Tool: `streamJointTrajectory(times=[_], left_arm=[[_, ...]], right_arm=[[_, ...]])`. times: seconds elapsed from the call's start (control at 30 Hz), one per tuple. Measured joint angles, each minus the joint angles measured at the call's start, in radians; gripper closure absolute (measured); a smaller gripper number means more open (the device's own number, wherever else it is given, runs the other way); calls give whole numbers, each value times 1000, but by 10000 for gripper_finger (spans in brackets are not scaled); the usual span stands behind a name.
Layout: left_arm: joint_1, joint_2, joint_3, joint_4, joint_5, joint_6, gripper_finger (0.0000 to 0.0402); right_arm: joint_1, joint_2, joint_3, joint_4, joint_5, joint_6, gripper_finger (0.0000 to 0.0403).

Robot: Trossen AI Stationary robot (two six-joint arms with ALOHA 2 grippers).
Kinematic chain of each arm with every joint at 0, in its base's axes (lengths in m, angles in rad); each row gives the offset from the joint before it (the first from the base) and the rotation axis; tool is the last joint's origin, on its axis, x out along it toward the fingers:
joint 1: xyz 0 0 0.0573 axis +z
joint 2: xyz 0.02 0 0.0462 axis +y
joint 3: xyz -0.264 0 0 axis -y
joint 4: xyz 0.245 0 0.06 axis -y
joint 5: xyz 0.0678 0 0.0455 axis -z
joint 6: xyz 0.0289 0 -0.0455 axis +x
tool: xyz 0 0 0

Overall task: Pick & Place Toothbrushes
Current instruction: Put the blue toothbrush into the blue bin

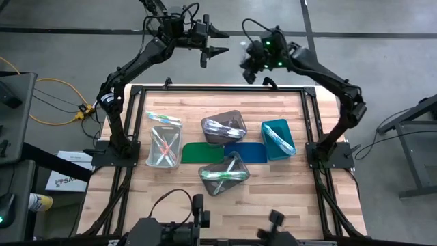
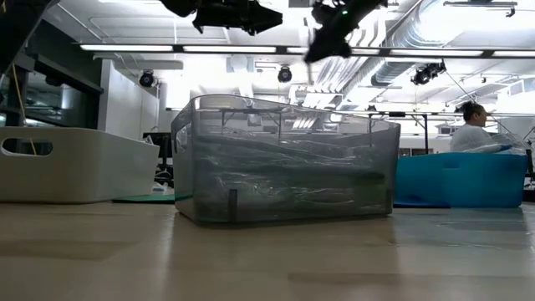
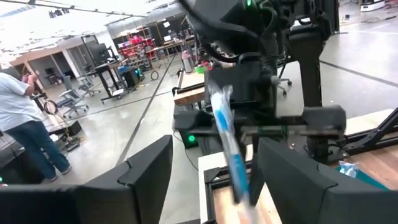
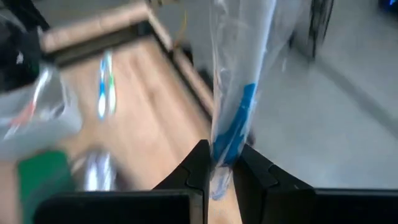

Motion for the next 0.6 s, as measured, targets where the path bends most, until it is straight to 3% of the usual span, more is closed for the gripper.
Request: streamJointTrajectory(times=[0.37,0.6], left_arm=[[0,-1,0,-64,-39,35,180],[-1,-2,1,-212,-54,75,181]], right_arm=[[24,-80,-1,-691,-7,152,367],[119,-86,-161,-765,-1,268,367]])
